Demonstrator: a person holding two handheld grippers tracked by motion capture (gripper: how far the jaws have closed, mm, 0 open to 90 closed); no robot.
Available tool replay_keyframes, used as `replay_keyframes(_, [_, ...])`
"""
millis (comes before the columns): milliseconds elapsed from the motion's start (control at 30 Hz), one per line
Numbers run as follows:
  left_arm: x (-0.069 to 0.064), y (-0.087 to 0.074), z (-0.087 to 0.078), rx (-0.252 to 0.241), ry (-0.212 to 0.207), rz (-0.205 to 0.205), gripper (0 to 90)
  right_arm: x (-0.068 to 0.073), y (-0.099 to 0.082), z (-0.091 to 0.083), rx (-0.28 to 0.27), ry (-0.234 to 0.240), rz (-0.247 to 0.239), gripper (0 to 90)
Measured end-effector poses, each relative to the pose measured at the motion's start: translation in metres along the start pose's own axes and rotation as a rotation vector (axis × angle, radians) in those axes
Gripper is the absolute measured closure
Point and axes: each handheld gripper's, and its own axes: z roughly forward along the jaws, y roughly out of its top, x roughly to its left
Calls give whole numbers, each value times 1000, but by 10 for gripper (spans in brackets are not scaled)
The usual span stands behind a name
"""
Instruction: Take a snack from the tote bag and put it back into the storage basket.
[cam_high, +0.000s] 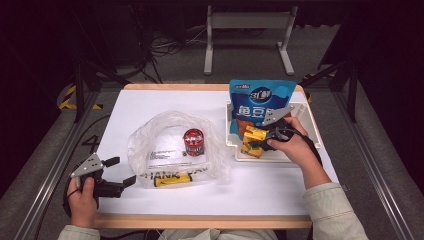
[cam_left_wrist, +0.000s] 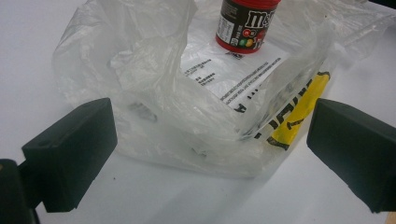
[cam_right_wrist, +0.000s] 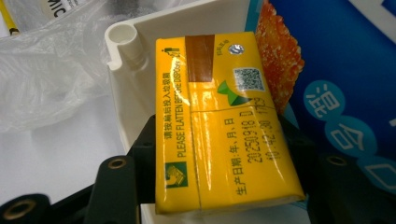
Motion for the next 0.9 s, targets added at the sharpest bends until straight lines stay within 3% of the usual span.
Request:
replay_keyframes(367, [0,0,0,1,0,0,23,8,2,-14,-53,-54,24,424])
replay_keyframes(567, [0,0,1,5,-1,4,23,14,6,-27,-70,-104,-7,416])
replay_keyframes(900, [0,0,1,3,-1,-1,23,26,7,-48,-134,-126,-8,416])
